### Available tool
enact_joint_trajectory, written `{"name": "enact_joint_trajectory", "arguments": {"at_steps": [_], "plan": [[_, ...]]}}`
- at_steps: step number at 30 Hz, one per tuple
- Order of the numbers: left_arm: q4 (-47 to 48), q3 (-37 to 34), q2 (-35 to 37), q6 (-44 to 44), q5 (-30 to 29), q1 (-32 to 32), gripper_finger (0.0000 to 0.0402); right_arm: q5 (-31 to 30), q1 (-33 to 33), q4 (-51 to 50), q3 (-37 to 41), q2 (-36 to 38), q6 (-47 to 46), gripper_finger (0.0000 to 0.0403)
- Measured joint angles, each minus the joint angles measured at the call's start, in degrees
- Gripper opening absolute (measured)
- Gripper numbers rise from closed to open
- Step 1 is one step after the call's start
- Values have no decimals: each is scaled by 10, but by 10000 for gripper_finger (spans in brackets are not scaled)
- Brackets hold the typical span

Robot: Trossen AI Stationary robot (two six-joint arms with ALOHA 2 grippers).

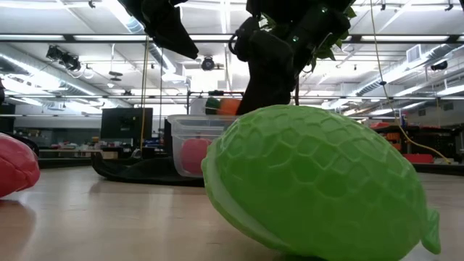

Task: Pick and placing Produce into tupperware
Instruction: Put the orange carrot into the bin, then put the green lime in the bin

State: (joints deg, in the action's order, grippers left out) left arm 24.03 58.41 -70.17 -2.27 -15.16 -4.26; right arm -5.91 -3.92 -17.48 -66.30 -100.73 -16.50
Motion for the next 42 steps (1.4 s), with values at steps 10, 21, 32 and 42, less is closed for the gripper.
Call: {"name": "enact_joint_trajectory", "arguments": {"at_steps": [10, 21, 32, 42], "plan": [[0, 0, 0, 0, 0, 0, 178, 2, 0, 0, 0, 0, 6, 173], [1, 0, 0, 0, 0, 0, 179, 11, 2, 1, 11, 0, 0, 205], [1, 0, 0, 0, 0, 0, 180, 5, -3, 7, -6, 0, 2, 208], [1, 0, 0, 0, 0, 0, 177, -15, -57, -39, -91, 0, 27, 205]]}}
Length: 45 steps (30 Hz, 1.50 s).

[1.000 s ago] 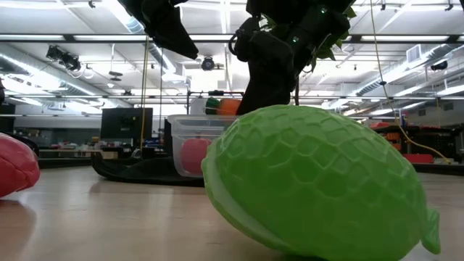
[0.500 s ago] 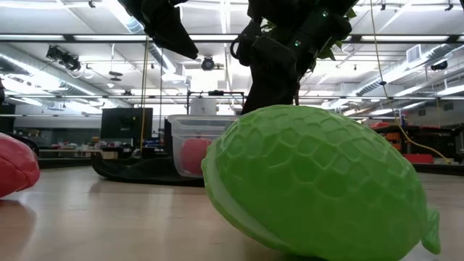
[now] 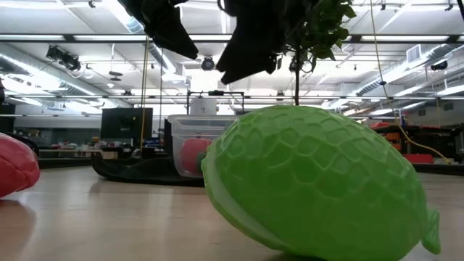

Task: Pick and placing Produce into tupperware
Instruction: Put the green lime in the bin

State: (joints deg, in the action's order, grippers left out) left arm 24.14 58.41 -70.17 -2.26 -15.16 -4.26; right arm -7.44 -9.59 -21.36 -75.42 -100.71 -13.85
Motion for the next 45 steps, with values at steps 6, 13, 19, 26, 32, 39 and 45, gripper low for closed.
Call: {"name": "enact_joint_trajectory", "arguments": {"at_steps": [6, 13, 19, 26, 32, 39, 45], "plan": [[0, 0, 0, 0, 0, 0, 180, 1, -63, -54, -2, 0, -61, 196], [0, 0, 0, 0, 0, 0, 182, 48, -143, -59, -2, 0, -119, 197], [0, 0, 0, 0, 0, 0, 181, 60, -207, -46, 7, 1, -141, 205], [0, 0, 0, 1, 0, 0, 185, 42, -228, 90, 98, 0, -228, 230], [2, 0, 0, 1, 0, 0, 185, 60, -222, 156, 133, 0, -225, 248], [5, 0, 0, 1, 0, 0, 185, 95, -211, 212, 112, -59, -221, 272], [23, 0, 0, 1, 0, 0, 183, 100, -201, 192, 59, -117, -178, 276]]}}
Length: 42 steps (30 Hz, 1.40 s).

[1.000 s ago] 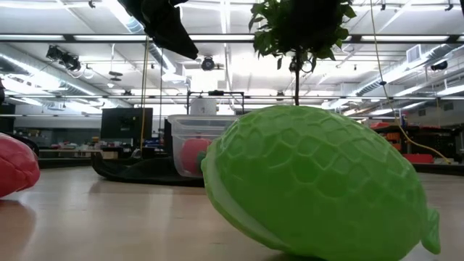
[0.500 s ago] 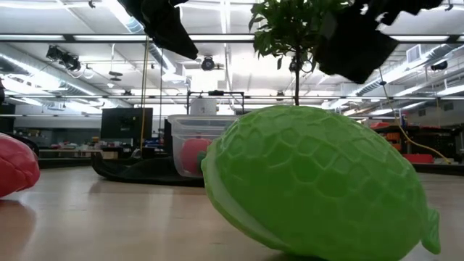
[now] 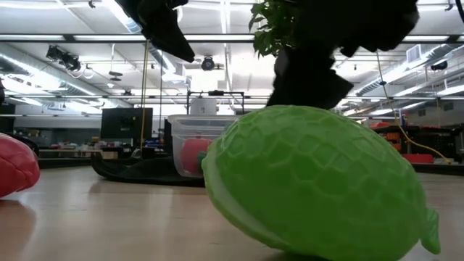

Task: Pick and placing Produce into tupperware
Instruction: Put the green lime in the bin

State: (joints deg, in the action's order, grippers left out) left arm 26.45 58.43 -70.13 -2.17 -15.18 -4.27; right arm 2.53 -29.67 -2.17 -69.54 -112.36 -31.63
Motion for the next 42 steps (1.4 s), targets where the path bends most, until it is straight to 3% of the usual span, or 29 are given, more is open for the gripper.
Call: {"name": "enact_joint_trajectory", "arguments": {"at_steps": [8, 22, 31, 42], "plan": [[6, 0, 0, 0, 0, 0, 185, 73, -10, 6, -36, -54, 13, 275], [14, 0, 0, -1, 0, 0, 185, 94, -24, 6, -86, -119, 35, 271], [13, 0, 0, -1, 0, 0, 182, 108, -31, -20, -87, -117, 64, 220], [13, 0, 0, -1, 0, 0, 181, 14, 19, -137, -85, -64, 135, 231]]}}
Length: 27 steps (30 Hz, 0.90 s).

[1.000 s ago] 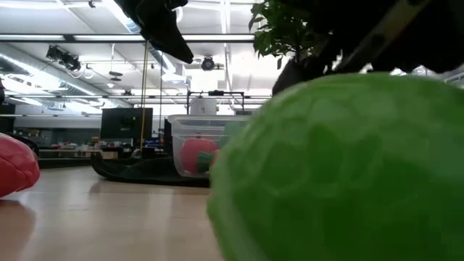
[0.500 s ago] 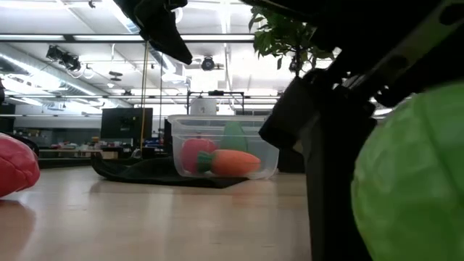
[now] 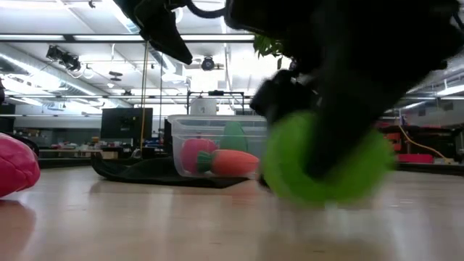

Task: Pick and placing Produce into tupperware
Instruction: Put the green lime in the bin

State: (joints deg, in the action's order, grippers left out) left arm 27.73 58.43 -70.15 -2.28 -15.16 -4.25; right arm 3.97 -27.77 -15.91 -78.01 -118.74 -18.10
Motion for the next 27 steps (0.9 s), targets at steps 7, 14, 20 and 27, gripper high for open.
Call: {"name": "enact_joint_trajectory", "arguments": {"at_steps": [7, 14, 20, 27], "plan": [[1, 0, 0, 0, 0, 0, 185, -46, 50, -43, 0, 77, 43, 218], [1, 0, 0, 0, 0, 0, 182, -151, 85, -43, -1, 136, 82, 225], [0, 0, 0, 0, 0, 0, 184, -165, 149, -16, -1, 126, 72, 222], [1, 0, 0, 0, 0, 0, 182, -164, 198, -22, -1, 126, 87, 224]]}}
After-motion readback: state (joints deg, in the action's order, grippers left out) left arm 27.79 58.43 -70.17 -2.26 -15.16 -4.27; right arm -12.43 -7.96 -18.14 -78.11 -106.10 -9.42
